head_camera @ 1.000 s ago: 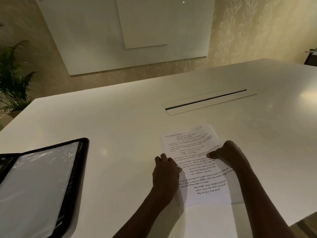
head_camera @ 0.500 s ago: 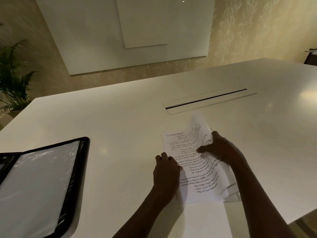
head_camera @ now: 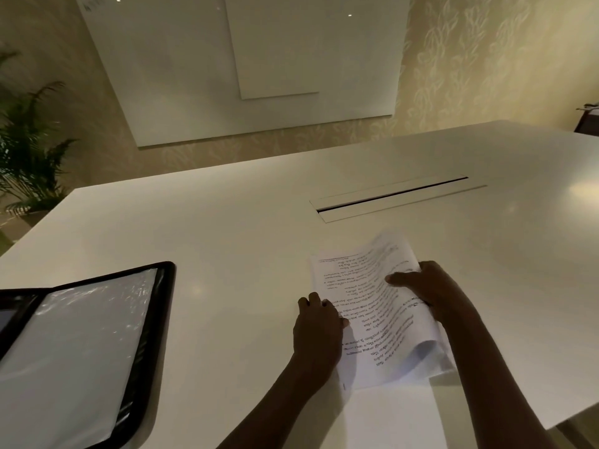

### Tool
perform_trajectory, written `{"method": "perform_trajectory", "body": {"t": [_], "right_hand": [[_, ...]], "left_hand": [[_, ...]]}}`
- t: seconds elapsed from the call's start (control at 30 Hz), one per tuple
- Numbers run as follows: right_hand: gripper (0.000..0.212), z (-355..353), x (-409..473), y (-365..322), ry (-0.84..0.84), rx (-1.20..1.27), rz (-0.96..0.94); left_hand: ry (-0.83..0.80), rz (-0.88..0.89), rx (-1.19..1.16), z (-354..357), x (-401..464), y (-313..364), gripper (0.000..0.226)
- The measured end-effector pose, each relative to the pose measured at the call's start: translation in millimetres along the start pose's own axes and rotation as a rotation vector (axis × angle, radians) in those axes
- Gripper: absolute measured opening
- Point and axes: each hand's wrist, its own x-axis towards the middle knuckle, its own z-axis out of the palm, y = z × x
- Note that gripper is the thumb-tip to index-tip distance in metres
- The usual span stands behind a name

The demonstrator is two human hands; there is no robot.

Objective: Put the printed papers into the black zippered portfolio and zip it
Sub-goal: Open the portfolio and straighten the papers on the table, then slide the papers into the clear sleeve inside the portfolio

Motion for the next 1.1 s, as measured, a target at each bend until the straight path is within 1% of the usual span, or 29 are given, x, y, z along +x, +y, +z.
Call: {"method": "perform_trajectory", "body": {"t": [0.03, 0.07, 0.13, 0.17, 0.2, 0.23, 0.27, 0.3, 0.33, 0.37, 0.43, 0.47, 0.5, 0.53, 0.6, 0.63, 0.7, 0.77, 0.9, 1.0, 1.1], "right_hand": [[0.047, -5, -3, 1, 0.031, -0.049, -0.011], [0.039, -10, -3, 3, 0.056, -0.079, -0.007], [0.039, -13, -4, 5, 0.095, -0.131, -0.017], [0.037, -13, -8, 4, 0.114, -0.166, -0.055], [0.033, -11, -12, 1, 0.129, -0.194, -0.107], [0.029, -10, -16, 0, 0.133, -0.205, -0.166], [0.026, -10, -20, -2, 0.118, -0.192, -0.227], [0.026, -11, -26, -5, 0.094, -0.16, -0.287], [0.028, -11, -33, -9, 0.064, -0.114, -0.345], [0.03, -13, -38, -13, 0.033, -0.054, -0.393], [0.034, -14, -46, -19, -0.026, 0.084, -0.449], [0.036, -13, -48, -21, -0.049, 0.135, -0.462], [0.037, -12, -50, -24, -0.059, 0.161, -0.476], [0.037, -11, -51, -26, -0.052, 0.166, -0.494], [0.035, -7, -51, -30, 0.003, 0.169, -0.524], [0.033, -5, -51, -33, 0.04, 0.179, -0.538], [0.03, -1, -51, -38, 0.105, 0.21, -0.571], [0.027, 2, -52, -45, 0.146, 0.254, -0.6], [0.027, 5, -51, -47, 0.147, 0.325, -0.636], [0.03, 10, -47, -38, 0.124, 0.302, -0.61], [0.036, 14, -44, -27, 0.067, 0.333, -0.569]], "left_hand": [[-0.009, -0.03, -0.043, 0, 1, -2, 0.033], [-0.011, -0.029, -0.065, 2, 3, -4, 0.035], [-0.023, -0.038, -0.147, 1, 2, -7, 0.039], [-0.043, -0.076, -0.226, -1, 2, -9, 0.044], [-0.037, -0.106, -0.302, -6, 2, -11, 0.055], [-0.055, -0.172, -0.396, -8, 4, -16, 0.07], [-0.034, -0.229, -0.504, -10, 8, -19, 0.085], [-0.039, -0.313, -0.578, -14, 12, -23, 0.096], [-0.017, -0.366, -0.679, -15, 18, -28, 0.099], [-0.028, -0.426, -0.805, -20, 22, -33, 0.096], [-0.095, -0.431, -1.149, -31, 28, -39, 0.081], [-0.119, -0.371, -1.285, -35, 30, -42, 0.067], [-0.11, -0.311, -1.33, -44, 30, -42, 0.051], [-0.067, -0.271, -1.33, -53, 30, -42, 0.04], [0.083, -0.259, -1.269, -70, 32, -38, 0.03], [0.167, -0.252, -1.224, -79, 33, -34, 0.027], [0.31, -0.183, -1.147, -98, 33, -26, 0.025], [0.401, -0.117, -1.097, -113, 34, -21, 0.024], [0.455, -0.061, -1.082, -126, 30, -16, 0.024], [0.438, -0.105, -1.078, -120, 24, -21, 0.029], [0.401, -0.125, -1.082, -112, 21, -28, 0.031]]}}
